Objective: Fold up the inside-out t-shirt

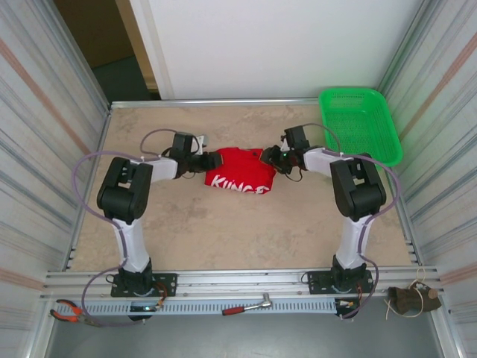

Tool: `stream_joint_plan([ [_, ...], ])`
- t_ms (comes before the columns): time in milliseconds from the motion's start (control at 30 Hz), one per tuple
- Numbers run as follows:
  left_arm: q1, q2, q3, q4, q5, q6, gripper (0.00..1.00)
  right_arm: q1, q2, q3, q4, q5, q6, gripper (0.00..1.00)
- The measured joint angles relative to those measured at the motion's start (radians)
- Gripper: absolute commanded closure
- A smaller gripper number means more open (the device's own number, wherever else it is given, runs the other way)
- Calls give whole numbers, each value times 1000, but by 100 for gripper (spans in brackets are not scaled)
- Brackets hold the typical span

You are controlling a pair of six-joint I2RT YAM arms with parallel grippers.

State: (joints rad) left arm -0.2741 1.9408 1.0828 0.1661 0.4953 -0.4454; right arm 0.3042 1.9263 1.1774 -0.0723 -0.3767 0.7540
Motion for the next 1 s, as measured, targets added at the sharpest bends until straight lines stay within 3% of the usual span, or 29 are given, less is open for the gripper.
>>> stream_joint_plan([
  [100,30,-88,-18,-34,-16,2,32,-28,-113,-34,-42,44,-16,52],
  [200,39,-210,-25,-53,-20,-5,28,-26,-237,-59,-69,64,-30,60],
  [300,6,-293,-13,-35,-6,-21,28,26,-303,-58,-59,67,-29,73],
  [400,-49,-269,22,11,24,-48,28,84,-275,-54,-14,47,-5,81],
  [533,-97,-128,50,79,60,-89,28,117,-150,-81,120,8,65,82],
  [733,-66,71,52,116,71,-121,28,62,19,-159,318,-47,179,83],
  [867,-39,74,55,146,84,-128,28,33,23,-159,387,-67,211,78],
  [1000,-27,14,41,94,77,-124,25,20,-24,-159,330,-72,201,72],
])
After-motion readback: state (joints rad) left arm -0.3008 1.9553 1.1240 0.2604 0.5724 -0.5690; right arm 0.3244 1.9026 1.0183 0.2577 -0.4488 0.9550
